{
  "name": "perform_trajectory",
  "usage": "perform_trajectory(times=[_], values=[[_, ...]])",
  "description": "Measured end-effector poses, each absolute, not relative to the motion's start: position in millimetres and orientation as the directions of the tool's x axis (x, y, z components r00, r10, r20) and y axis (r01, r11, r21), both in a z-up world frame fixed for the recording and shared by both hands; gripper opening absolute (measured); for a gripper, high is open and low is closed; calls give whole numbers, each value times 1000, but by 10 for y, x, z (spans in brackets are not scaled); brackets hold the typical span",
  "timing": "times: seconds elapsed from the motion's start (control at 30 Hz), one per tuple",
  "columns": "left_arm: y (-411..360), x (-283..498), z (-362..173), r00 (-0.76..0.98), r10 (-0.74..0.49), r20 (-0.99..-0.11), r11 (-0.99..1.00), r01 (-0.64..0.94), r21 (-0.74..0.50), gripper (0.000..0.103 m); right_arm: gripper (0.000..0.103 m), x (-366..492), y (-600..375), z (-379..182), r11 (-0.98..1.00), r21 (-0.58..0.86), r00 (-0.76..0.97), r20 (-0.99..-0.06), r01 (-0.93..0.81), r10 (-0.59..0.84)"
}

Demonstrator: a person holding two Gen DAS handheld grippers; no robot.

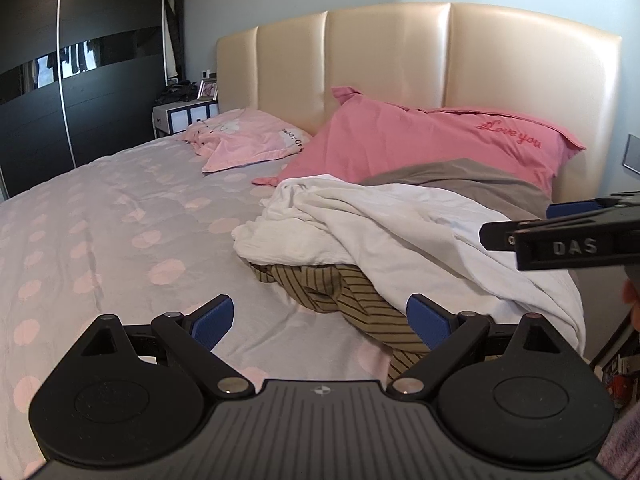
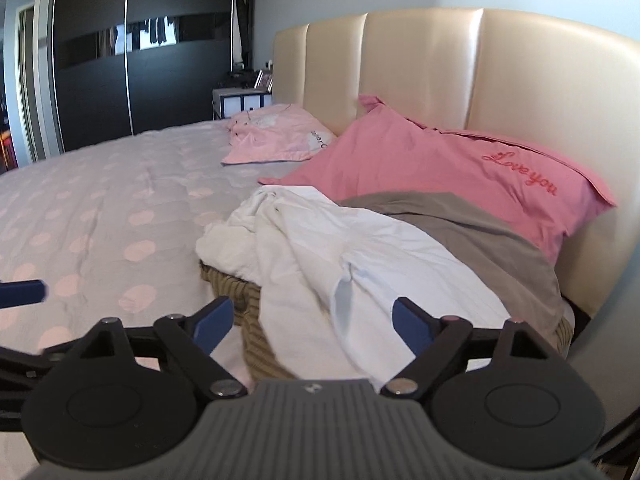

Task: Fold clothes
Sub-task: 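Grasp the white T-shirt with the right gripper while the left tool approaches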

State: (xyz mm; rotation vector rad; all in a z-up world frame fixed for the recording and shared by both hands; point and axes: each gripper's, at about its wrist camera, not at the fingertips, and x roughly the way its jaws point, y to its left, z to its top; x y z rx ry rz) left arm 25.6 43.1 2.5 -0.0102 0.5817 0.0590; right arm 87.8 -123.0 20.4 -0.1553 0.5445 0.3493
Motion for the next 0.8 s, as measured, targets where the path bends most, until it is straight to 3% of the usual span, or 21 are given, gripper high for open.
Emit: perform_trajectory(times=[0.1, 0.2, 0.47, 0.57, 0.6, 0.63, 0.8], values=[[518, 314, 5, 830, 51, -556, 998, -62, -1, 95, 86, 1221, -1188, 96, 930, -64, 783, -562, -362, 266], [590, 360, -35, 824, 63, -563, 997, -71, 7, 95, 67, 1577, -1169, -61, 937, -50, 757, -604, -346, 247], [810, 440, -241, 787, 94, -610, 994, -104, 18, 95, 62, 2152, -1055, -468, 944, -43, 713, -667, -326, 216], [895, 456, -280, 778, 109, -619, 992, -124, 19, 95, 40, 2261, -1035, -545, 950, -38, 711, -673, -309, 204], [919, 460, -286, 775, 113, -621, 991, -129, 19, 95, 26, 2288, -1036, -555, 952, -33, 711, -673, -304, 204], [943, 463, -292, 773, 116, -624, 991, -134, 19, 95, 19, 2302, -1049, -540, 953, -20, 710, -671, -303, 212], [982, 427, -293, 771, 131, -623, 988, -150, 23, 95, 4, 2279, -1082, -336, 952, 34, 718, -649, -304, 252]])
